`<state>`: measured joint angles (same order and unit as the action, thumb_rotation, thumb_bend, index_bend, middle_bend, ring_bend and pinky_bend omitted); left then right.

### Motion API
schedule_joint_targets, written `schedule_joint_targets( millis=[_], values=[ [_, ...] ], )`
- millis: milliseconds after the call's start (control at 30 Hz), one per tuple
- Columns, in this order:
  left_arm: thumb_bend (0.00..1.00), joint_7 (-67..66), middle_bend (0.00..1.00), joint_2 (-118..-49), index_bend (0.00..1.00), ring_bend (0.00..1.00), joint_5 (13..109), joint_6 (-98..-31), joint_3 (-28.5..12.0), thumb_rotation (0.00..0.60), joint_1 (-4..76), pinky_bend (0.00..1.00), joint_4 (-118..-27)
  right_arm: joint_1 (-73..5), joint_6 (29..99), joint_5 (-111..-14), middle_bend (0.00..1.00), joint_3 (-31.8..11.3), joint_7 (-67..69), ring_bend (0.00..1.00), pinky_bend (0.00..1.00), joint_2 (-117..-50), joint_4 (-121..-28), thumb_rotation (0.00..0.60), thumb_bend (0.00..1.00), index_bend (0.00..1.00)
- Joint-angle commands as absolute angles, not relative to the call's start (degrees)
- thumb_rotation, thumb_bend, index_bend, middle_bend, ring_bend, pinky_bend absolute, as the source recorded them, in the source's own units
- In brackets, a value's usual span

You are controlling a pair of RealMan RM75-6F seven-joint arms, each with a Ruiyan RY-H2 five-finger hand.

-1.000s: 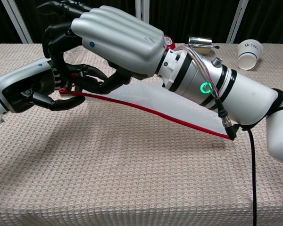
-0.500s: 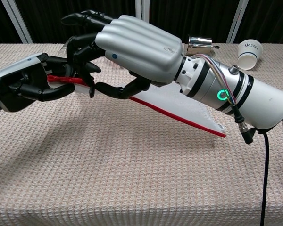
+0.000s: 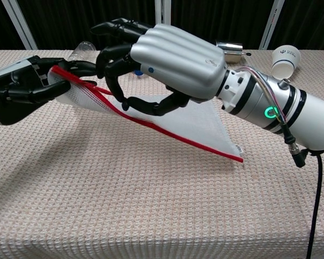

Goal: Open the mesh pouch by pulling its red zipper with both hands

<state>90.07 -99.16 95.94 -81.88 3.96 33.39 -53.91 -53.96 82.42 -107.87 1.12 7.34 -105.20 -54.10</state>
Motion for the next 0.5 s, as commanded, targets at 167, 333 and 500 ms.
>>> schedule_joint_targets(
  millis=[167, 333, 500],
  values=[
    [0.45, 92.12, 0.25, -98.97, 0.65, 0.13, 93.21, -81.18, 2.47, 0.600, 31.87, 0.14, -53.00, -51.03, 83.76, -107.97, 0.28, 2.87, 6.29, 0.00, 0.00, -102.91, -55.33, 0.600, 0.48, 0.96],
    [0.45, 94.11, 0.25, -99.01, 0.65, 0.13, 92.08, -80.22, 1.84, 0.600, 31.29, 0.14, -52.62, -49.83, 83.99, -107.63, 0.28, 3.12, 6.79, 0.00, 0.00, -102.32, -55.73, 0.600, 0.48, 0.96],
    [0.45, 94.81, 0.26, -98.97, 0.65, 0.13, 90.63, -79.06, 0.95, 0.600, 30.59, 0.14, -51.63, -48.13, 84.14, -107.71, 0.28, 4.18, 6.44, 0.00, 0.00, -101.65, -54.89, 0.600, 0.48, 0.96]
  ],
)
